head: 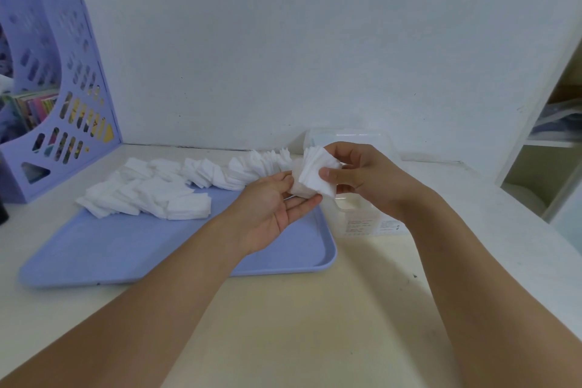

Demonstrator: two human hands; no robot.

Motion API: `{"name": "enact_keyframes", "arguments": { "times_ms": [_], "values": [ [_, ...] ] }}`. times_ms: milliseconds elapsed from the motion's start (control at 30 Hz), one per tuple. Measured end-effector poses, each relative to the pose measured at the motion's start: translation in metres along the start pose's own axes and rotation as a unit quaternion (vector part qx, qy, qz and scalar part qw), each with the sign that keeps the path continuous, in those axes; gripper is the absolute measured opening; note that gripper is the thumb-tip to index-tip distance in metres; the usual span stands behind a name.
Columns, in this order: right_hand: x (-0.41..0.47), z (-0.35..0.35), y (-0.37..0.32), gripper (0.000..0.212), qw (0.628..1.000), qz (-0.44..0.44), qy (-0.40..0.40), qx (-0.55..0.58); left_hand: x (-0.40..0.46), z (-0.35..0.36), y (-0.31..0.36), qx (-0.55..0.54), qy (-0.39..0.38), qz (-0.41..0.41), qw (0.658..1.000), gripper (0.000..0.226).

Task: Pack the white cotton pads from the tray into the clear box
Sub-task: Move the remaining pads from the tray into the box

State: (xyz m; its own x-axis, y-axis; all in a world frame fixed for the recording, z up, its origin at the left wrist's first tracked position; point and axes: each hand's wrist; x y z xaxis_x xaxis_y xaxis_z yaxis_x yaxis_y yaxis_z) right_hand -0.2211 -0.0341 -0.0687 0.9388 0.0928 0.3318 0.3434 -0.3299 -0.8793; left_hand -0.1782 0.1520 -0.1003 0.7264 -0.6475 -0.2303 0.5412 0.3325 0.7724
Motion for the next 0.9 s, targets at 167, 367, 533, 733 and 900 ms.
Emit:
{"name": "enact_keyframes", "arguments": {
  "times_ms": [167,367,533,733,900],
  "values": [
    [0.0011,0.0013,0.0023,0.024,1.0,0.006,0.02,0.017,0.0027,-0.0002,-0.0014,0.026,0.01,0.028,0.999,0.031],
    [0.0029,0.0029,0.002,0.022,1.0,0.007,0.025,0.015,0.0019,0.0004,-0.0037,0.051,-0.002,0.034,0.998,0.03],
    [0.0031,0.0056,0.0024,0.025,1.0,-0.002,0.023,0.007,-0.001,0.0035,-0.004,0.04,-0.014,0.035,0.999,0.033],
    [0.0053,0.0038,0.0047,0.027,0.998,-0.054,0.03,-0.005,0.0019,0.0004,-0.003,0.021,-0.004,0.033,0.999,0.031],
    [0.0059,0.0024,0.0058,0.025,0.995,-0.082,0.053,-0.035,0.0028,-0.0001,-0.0038,0.023,0.012,0.035,0.999,0.028]
  ]
}}
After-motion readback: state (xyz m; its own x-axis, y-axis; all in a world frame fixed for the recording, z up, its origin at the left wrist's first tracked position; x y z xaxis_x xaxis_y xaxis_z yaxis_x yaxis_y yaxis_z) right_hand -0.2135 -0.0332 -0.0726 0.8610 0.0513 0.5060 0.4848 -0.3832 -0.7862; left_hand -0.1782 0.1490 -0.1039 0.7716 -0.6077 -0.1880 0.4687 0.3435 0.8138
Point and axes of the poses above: each hand's wrist, its own x-axis towards the middle knuckle, its own z-axis out of the palm, y = z × x, and after that the axes turned 9 degrees about -z, right-handed
